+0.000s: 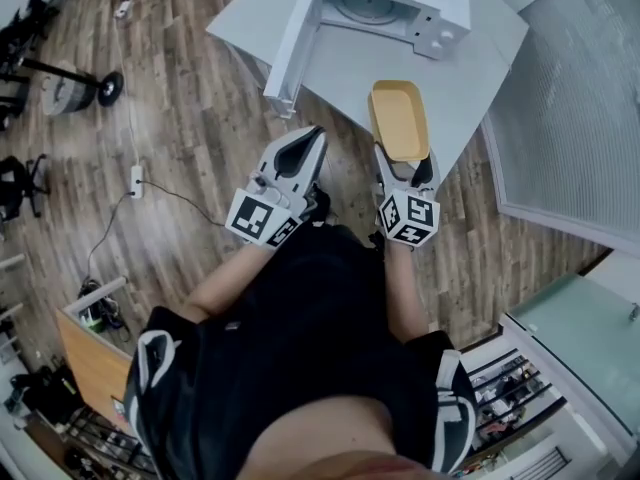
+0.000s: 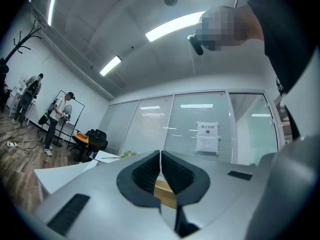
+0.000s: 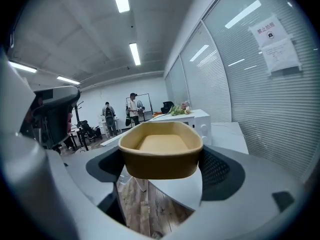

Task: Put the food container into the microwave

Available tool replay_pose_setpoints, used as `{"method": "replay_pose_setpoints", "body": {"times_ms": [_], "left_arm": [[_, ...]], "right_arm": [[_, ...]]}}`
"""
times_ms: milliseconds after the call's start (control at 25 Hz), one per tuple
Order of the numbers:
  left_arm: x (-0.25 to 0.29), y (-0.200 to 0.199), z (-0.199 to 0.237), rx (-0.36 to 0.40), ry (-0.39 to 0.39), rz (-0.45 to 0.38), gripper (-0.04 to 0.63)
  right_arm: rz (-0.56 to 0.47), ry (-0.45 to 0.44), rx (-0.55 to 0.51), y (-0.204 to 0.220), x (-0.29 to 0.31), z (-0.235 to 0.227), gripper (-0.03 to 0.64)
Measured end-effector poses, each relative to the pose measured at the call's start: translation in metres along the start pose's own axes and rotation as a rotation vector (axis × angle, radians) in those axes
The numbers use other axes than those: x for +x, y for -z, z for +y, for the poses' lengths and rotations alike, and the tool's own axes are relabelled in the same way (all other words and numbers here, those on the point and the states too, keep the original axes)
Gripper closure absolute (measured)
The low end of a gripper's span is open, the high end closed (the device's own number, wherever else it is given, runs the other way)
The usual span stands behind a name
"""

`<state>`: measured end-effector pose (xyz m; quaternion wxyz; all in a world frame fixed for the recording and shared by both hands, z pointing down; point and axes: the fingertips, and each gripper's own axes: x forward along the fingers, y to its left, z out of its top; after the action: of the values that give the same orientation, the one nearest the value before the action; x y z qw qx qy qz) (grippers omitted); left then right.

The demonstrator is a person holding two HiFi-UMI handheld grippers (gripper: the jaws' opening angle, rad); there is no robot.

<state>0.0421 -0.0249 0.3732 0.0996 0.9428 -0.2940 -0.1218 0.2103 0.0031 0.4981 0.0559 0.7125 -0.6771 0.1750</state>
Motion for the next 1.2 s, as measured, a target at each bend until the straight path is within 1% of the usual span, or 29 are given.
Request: {"method": "replay_pose_setpoints", "body": {"times_ms": [160, 280, 360, 480, 600, 760, 920, 1040, 1200], "left_arm": [[0.044, 0.005, 0.031, -0.028, 0.023, 0.005, 0.565], [0.074, -0.001, 0.052, -0.023, 0.033, -0.008, 0.565], [0.093, -0.001, 0.067, -0.027, 0.026, -0.012, 0.565], [0.113, 0.001, 0.083, -0.049, 0.002, -0.019, 0.565], [0.132, 0.005, 0.097, -0.040, -0.027, -0.019, 0.565], [0.162, 0.014, 0.113, -0.029, -0.073, -0.006, 0.565], [0.189, 0.012, 0.130, -0.030, -0.116, -0.014, 0.565], [0.205, 0.016, 0.143, -0.035, -0.149, -0.007, 0.565], [0.222, 0.022, 0.161, -0.040, -0.184, -0.013, 0.565]], "right_arm": [[0.045, -0.009, -0.013, -0.002, 0.062, -0.009, 0.140], [0.060, -0.008, -0.010, -0.007, 0.111, -0.018, 0.140], [0.072, -0.007, -0.010, -0.008, 0.146, -0.025, 0.140], [0.091, -0.017, -0.030, -0.007, 0.196, -0.035, 0.140], [0.104, -0.029, -0.052, -0.007, 0.249, -0.045, 0.140], [0.148, -0.049, -0.069, 0.003, 0.320, -0.058, 0.140], [0.175, -0.064, -0.078, 0.003, 0.388, -0.065, 0.140], [0.201, -0.069, -0.085, 0.008, 0.430, -0.070, 0.140], [0.251, -0.072, -0.092, 0.028, 0.477, -0.074, 0.140]]}}
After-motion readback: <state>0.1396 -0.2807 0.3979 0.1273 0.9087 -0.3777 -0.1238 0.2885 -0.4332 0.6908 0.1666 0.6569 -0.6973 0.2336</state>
